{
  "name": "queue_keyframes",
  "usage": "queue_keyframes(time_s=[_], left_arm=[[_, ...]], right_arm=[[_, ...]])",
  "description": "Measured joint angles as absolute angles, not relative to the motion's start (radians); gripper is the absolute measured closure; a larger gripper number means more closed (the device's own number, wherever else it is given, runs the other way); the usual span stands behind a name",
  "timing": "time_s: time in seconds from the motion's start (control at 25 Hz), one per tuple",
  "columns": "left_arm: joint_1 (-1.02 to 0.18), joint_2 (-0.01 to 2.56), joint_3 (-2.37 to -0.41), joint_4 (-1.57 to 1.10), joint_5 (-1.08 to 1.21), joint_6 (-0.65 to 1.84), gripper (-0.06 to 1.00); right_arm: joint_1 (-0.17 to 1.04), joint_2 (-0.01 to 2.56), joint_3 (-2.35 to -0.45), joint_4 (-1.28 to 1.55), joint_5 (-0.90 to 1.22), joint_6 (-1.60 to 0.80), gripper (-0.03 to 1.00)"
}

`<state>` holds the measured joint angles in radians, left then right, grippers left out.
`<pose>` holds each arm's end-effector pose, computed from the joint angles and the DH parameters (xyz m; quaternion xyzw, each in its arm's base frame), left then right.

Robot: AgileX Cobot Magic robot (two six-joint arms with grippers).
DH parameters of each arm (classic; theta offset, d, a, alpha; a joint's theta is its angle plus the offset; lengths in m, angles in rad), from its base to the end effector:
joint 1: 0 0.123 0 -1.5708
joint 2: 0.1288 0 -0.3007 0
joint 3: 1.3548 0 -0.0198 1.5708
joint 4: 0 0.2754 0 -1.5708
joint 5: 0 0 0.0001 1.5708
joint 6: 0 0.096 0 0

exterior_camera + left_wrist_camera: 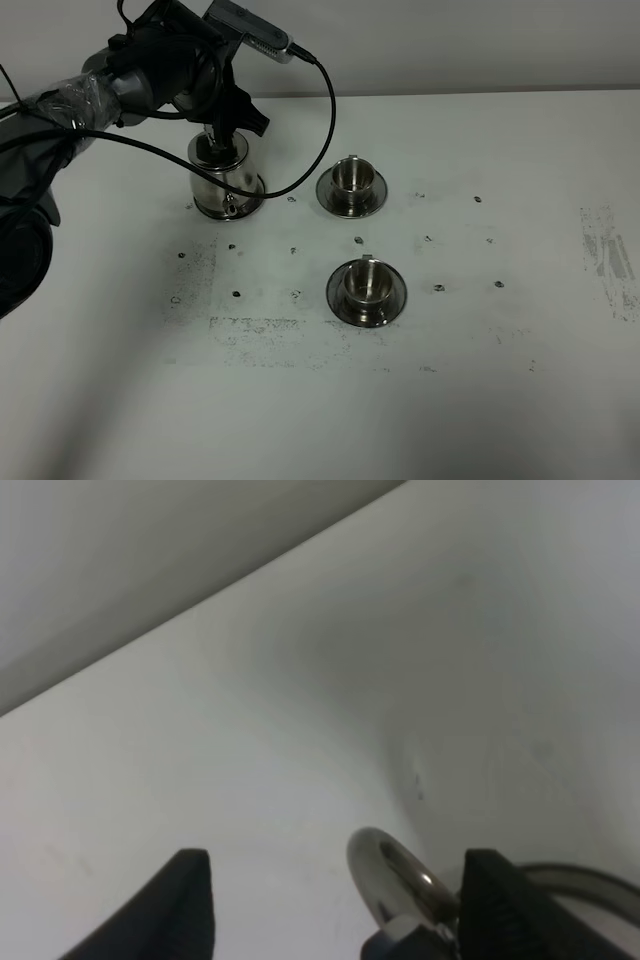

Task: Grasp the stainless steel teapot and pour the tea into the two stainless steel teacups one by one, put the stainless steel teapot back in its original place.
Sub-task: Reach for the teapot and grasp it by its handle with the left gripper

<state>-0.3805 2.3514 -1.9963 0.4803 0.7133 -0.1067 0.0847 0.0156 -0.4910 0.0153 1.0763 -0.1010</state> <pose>0.5338 -0.1822 0.1809 0.2525 0.9034 0.1272 0.3224 0.0082 0.0020 0.2827 -0.0803 0.8598 0.0035 0.5043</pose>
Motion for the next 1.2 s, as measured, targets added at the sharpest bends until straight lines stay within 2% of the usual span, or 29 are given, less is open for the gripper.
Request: queue_keyframes(time_s=[1.2], left_arm=[[-0.342,2.278,-1.997,0.527,0.911,-0.166,0.43]], right_arm=[[0.085,0.016,-0.491,0.015,1.076,-0.101,0.38]])
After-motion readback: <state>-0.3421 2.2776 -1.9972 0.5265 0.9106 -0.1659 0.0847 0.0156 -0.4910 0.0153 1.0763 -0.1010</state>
